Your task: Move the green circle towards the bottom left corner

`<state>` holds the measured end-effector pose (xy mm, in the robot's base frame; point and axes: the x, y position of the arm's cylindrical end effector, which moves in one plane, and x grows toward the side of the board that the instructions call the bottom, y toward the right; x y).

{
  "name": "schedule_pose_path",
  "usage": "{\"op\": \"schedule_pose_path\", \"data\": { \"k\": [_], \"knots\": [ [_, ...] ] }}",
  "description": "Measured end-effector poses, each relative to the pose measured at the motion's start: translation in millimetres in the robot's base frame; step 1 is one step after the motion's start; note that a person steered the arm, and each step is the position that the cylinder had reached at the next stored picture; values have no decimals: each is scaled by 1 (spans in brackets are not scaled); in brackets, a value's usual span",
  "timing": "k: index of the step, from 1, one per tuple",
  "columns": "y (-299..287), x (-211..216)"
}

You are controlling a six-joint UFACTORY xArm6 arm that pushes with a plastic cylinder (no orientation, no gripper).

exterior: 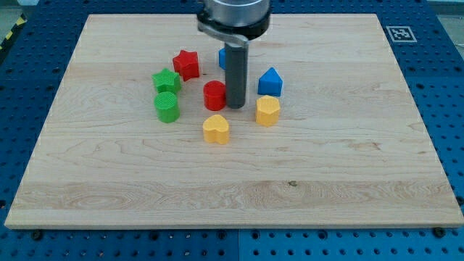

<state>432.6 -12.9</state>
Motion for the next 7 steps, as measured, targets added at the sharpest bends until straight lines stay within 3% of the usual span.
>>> {"op": "schedule_pose_path", "data": {
  "k": [1, 3, 7],
  "knots": [
    [-42, 12],
    [-62, 12],
    [-109, -34]
  ]
}}
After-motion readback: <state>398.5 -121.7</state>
